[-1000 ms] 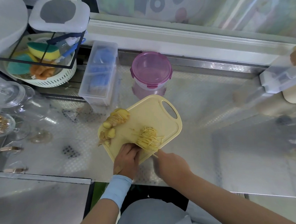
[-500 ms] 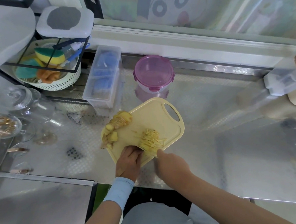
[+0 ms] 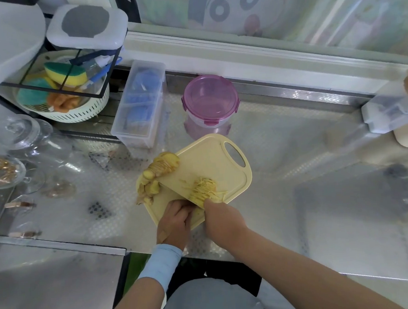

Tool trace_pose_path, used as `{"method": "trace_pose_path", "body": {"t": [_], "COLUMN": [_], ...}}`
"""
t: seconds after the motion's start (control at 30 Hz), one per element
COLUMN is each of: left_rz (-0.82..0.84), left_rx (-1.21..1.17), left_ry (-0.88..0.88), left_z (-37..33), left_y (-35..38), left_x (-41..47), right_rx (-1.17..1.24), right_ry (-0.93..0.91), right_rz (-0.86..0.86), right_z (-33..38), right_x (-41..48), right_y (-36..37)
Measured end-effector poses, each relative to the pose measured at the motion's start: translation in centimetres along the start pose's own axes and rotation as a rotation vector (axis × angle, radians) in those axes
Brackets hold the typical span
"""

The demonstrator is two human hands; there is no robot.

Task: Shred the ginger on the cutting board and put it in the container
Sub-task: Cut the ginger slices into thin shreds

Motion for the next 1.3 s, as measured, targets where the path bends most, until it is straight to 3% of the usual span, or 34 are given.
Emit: {"method": "trace_pose_path", "body": {"t": [0.37,0.63,1.3], "left_rz": [-0.023,-0.035,-0.038], "left_rx": [0.038,-0.006,0.021], "left_ry": [0.008,0.0,-0.048], "left_z": [-0.2,-0.4,0.2], "left_y": [-0.1,-0.3,-0.1], "left_x": [-0.1,-0.2,-0.3], "right_rx": [-0.005,-0.038,-0.05], "right_ry": [0.043,-0.004,0.019], "right_rz": [-0.064,0.013,-0.042], "right_z": [-3.0,-0.6,-1.6], "right_x": [-2.4,-0.7,-1.5], "right_y": [1.9,0.8,1.7]}}
Point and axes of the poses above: each hand's wrist, its own x-axis towards the middle knuckle, its own y-axis out of the palm, z = x × y, the point moved 8 cm from there along x, towards the middle knuckle, and after that the axes turned 15 degrees about -x, right-handed, at the moved point
